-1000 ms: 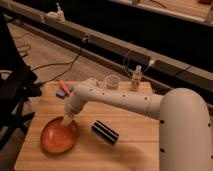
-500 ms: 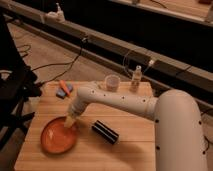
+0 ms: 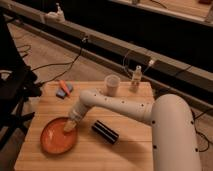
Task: Pick up the ceramic bowl
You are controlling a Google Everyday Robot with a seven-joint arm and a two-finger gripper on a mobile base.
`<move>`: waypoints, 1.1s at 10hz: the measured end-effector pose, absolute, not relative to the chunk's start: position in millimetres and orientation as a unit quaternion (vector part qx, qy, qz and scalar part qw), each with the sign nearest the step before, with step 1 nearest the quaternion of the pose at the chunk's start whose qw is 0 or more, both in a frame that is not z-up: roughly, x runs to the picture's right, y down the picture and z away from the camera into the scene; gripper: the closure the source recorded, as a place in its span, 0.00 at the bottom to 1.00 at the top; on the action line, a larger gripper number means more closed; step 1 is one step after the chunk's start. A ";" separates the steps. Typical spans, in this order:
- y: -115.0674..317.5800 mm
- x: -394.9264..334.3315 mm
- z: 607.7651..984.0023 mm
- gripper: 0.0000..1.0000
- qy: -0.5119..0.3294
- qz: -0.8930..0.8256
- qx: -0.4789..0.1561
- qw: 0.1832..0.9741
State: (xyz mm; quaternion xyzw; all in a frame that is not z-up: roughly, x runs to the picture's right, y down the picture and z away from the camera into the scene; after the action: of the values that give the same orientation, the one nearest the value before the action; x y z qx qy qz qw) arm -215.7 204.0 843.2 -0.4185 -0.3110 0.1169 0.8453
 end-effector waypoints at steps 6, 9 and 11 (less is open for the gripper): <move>166.0 -225.0 797.1 1.00 -0.369 0.103 -0.409 0.828; 126.8 -232.0 756.3 1.00 -0.412 0.082 -0.385 0.822; 104.3 -234.0 732.1 1.00 -0.426 0.054 -0.360 0.828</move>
State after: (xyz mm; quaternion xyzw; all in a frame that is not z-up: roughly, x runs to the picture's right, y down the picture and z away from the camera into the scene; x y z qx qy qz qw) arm -234.0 104.3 732.1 -0.3596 -0.4263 0.0542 0.8283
